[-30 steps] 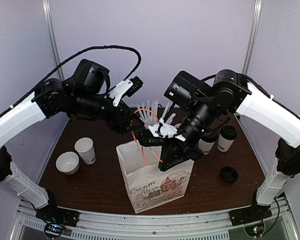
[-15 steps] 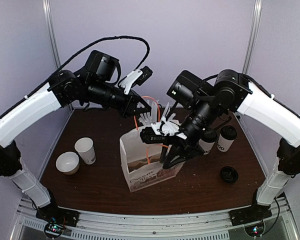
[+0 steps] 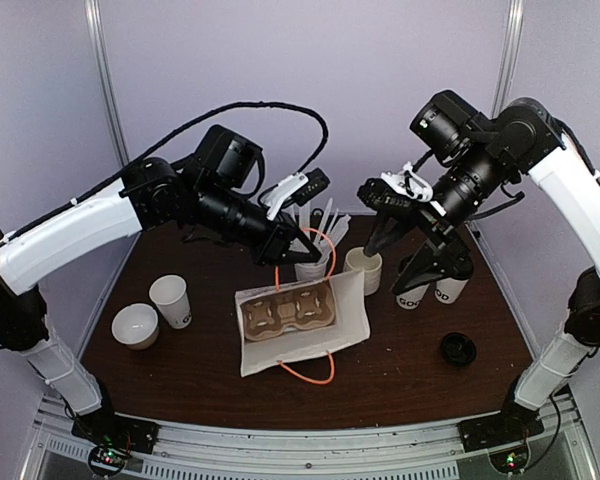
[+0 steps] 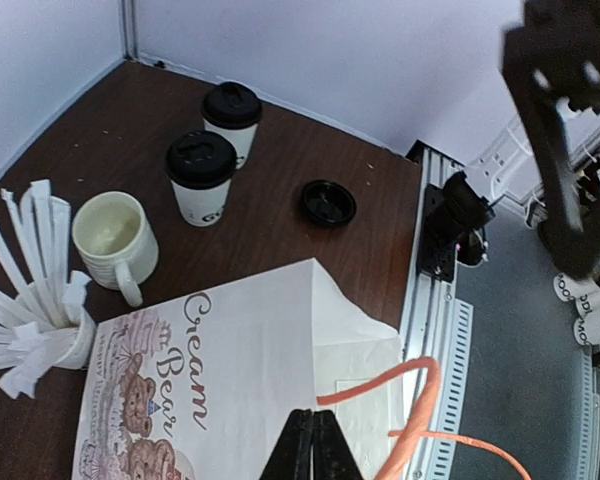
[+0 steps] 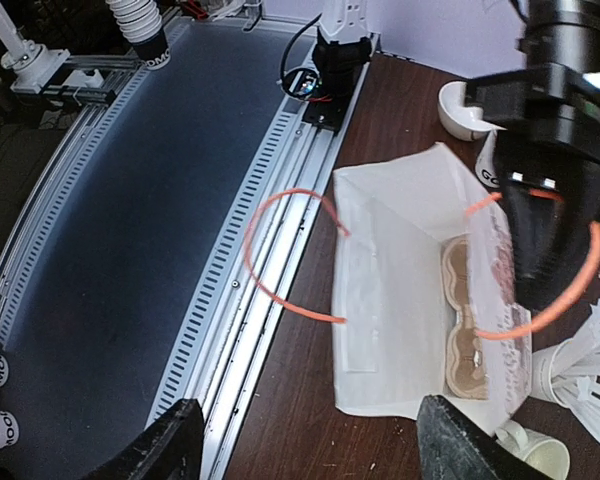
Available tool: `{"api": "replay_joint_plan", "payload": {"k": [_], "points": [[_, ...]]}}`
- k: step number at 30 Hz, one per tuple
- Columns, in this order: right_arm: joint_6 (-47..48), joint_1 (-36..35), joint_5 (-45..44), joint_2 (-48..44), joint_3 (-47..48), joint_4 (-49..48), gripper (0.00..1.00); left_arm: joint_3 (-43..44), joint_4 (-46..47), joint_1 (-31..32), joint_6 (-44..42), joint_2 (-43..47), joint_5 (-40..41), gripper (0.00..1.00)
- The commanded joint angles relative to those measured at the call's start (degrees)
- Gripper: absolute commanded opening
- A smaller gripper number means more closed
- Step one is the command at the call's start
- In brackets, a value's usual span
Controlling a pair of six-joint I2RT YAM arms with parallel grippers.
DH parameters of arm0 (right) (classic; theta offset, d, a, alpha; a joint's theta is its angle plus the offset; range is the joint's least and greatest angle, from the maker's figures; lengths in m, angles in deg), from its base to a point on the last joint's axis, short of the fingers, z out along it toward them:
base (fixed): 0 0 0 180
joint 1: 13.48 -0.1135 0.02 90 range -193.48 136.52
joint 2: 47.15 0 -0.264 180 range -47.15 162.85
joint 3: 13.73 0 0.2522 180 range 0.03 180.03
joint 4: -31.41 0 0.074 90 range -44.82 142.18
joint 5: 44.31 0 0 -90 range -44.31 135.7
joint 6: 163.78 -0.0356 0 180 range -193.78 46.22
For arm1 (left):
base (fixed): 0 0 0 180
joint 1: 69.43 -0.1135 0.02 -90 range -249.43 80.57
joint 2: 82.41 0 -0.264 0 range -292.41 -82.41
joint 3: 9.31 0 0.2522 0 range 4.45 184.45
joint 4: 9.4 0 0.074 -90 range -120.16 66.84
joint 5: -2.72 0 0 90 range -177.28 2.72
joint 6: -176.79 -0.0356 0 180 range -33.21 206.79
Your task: Pack the takeout coffee
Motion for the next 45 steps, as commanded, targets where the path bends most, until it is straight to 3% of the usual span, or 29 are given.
{"api": "replay_joint_plan", "payload": {"k": [1,6,12,16,21,28,35,38,42,45], "points": [[2.77,6.61,2.26,-2.75,-2.29,8.44,0.77,-2.80,3.06,4.89,0.01,2.59,-1.51,0.00],[0.93,12.77,3.58,-5.73,-8.32,4.46,0.77,-6.37,3.84,9.99,-0.69,4.33,0.76,0.00],[-2.50,11.72,7.96,-6.09,-11.69,0.53,0.74,-7.70,6.33,10.52,0.55,4.70,4.64,0.00],[-2.51,8.21,4.80,-7.76,-14.32,-2.61,0.73,-2.23,3.66,9.69,-1.40,3.36,8.26,0.00],[-2.65,8.77,0.58,-8.39,-13.01,-3.29,0.71,4.47,-5.72,6.82,-5.52,2.16,12.51,0.00],[-4.28,22.44,-5.67,-3.69,-15.42,-8.47,0.72,2.01,-7.30,0.38,-7.27,4.74,11.05,0.00],[-6.05,36.11,-9.00,5.98,-16.31,-13.47,0.87,-0.61,-8.04,-1.58,-6.45,4.37,14.78,0.00],[-4.53,38.60,-12.79,8.67,-17.22,-16.31,0.99,-2.42,-5.81,-1.52,-6.60,5.65,19.47,0.10],[-3.13,39.49,-16.65,10.33,-19.42,-21.13,0.99,-2.29,-3.74,-1.67,-6.84,6.10,27.70,0.39],[-1.63,39.49,-18.26,13.09,-17.49,-19.39,1.00,-1.83,-3.07,-1.75,-6.75,6.08,33.42,0.57]]}}
